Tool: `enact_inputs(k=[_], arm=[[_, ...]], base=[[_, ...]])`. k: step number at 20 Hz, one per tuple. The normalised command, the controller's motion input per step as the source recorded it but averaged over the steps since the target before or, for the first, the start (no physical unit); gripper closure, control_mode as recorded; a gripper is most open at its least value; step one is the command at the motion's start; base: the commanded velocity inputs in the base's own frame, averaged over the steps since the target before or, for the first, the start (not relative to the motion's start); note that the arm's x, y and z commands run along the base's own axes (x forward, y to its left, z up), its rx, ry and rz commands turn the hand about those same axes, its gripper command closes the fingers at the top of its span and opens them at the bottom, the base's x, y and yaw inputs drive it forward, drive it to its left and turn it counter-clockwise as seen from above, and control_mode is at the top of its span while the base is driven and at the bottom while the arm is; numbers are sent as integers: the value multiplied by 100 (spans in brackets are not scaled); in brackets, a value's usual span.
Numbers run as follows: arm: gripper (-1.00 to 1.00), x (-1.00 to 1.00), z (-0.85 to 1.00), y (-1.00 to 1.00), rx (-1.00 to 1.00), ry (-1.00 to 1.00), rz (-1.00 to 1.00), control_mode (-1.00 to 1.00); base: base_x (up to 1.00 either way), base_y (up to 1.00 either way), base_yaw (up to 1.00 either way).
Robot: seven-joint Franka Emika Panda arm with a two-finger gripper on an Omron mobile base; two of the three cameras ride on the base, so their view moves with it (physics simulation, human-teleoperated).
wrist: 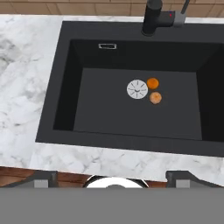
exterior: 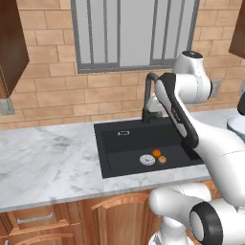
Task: Remove the tangerine and tangerine from the sink. Then move the bowl and cup from the counter to the sink for washing.
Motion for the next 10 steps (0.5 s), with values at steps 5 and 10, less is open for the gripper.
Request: enact_inputs(k=[5, 10], arm=[[-100, -20, -2, 0, 0, -11, 0, -100], [-100, -26, -3, 4, -10, -15, -2, -100]], base=[[0, 0, 0], [0, 0, 0]])
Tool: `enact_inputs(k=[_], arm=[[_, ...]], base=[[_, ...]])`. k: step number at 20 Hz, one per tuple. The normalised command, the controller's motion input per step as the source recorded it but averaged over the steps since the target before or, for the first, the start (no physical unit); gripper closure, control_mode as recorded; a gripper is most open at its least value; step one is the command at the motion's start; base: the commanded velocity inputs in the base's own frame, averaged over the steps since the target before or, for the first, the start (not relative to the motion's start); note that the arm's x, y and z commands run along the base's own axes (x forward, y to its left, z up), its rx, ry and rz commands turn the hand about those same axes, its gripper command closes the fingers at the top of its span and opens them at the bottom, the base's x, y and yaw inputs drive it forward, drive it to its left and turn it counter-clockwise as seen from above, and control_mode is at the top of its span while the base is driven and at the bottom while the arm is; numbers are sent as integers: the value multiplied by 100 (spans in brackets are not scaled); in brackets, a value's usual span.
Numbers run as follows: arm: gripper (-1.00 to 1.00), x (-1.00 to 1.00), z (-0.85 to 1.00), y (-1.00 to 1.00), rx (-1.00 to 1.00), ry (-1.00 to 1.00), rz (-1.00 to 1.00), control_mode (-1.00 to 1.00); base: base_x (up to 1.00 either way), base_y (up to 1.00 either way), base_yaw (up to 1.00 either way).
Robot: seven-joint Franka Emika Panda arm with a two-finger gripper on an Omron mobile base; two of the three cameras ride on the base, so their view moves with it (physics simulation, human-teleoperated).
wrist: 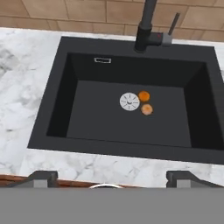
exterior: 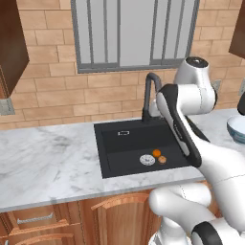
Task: Remove the tangerine and tangerine from the sink. Then move the bowl and cup from the counter to the sink for washing.
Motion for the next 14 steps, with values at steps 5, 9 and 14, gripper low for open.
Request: enact_inputs(k=[5, 9, 14], arm=[[-100, -16, -5, 9, -17, -3, -7, -100], [-100, -5, -8, 2, -5, 0, -9, -100], [-100, 2, -6, 0, 0, 7, -13, -100]], base=[[0, 0, 0], [0, 0, 0], [0, 0, 0]])
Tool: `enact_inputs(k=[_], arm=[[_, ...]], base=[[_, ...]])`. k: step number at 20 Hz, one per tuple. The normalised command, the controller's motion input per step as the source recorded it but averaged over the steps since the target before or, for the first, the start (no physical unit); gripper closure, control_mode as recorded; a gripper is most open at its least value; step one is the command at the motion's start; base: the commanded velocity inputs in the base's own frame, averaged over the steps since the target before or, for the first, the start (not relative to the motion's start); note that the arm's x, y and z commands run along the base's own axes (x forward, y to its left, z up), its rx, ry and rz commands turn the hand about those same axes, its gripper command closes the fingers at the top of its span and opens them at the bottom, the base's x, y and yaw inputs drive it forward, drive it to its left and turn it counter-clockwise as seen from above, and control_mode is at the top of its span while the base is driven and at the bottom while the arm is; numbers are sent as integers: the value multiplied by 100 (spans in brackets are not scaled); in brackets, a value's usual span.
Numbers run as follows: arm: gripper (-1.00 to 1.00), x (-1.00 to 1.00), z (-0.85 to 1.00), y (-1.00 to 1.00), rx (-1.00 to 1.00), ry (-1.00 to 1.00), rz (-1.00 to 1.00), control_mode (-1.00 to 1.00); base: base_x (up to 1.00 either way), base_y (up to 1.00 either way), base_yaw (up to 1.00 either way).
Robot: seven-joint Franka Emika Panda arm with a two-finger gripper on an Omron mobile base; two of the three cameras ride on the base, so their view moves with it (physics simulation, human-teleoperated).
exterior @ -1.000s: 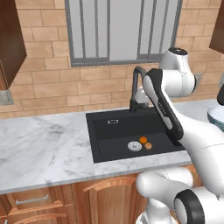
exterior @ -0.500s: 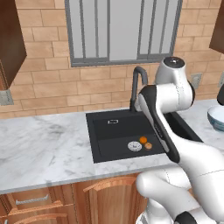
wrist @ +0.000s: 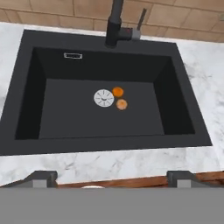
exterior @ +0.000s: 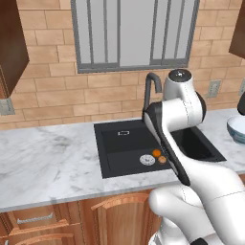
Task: Remove the tangerine and tangerine from the sink. Then move the bowl and cup from the counter to the sink for washing.
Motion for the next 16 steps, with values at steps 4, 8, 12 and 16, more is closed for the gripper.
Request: enact_inputs(k=[4, 8, 12, 16], arm=[[-100, 5, -2, 2, 0, 13, -20, -100], [-100, 5, -5, 11, 0, 15, -24, -100], [-100, 8, -3, 5, 0, 16, -20, -100], [-100, 11, -8, 0, 0, 13, -7, -100]], base=[[0, 0, 0], [0, 0, 0], [0, 0, 0], [0, 0, 0]])
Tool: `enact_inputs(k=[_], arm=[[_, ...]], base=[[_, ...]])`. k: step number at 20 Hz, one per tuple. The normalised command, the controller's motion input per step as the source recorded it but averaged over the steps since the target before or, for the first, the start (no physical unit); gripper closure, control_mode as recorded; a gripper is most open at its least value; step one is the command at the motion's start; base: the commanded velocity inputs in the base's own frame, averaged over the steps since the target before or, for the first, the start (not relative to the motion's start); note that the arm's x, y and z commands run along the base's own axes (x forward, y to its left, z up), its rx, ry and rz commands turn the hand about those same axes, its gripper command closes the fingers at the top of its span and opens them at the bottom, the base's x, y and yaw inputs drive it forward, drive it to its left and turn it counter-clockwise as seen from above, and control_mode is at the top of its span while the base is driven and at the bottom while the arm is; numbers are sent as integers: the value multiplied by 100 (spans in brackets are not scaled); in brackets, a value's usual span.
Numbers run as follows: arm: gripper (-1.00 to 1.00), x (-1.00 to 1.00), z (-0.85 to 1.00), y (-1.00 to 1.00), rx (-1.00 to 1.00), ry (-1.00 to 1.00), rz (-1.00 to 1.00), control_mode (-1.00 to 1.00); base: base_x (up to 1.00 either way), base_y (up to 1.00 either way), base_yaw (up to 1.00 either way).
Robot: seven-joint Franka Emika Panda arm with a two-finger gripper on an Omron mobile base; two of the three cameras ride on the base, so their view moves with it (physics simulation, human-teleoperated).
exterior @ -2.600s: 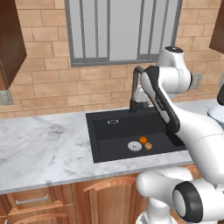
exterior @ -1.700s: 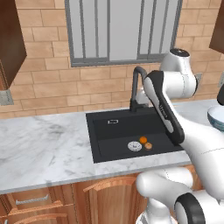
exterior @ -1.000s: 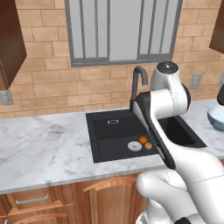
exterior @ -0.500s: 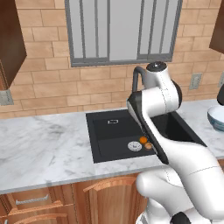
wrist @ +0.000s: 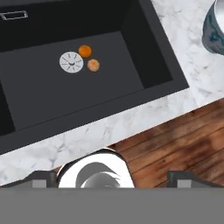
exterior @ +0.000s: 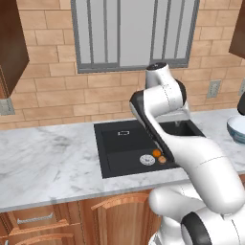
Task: Remove the tangerine and tangerine from the sink. Then move the bowl and cup from the counter to the sink for washing.
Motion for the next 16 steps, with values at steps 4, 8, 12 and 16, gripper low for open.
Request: enact_inputs(k=[4, 8, 12, 16], arm=[[-100, 13, -15, 0, -7, 7, -1, -100], [-100, 16, -20, 0, -17, 2, 0, -100], [-100, 15, -22, 0, -18, 0, 0, -100], [-100, 16, -23, 0, -10, 0, 0, -100]], base=[[0, 0, 0], [0, 0, 0], [0, 0, 0], [0, 0, 0]])
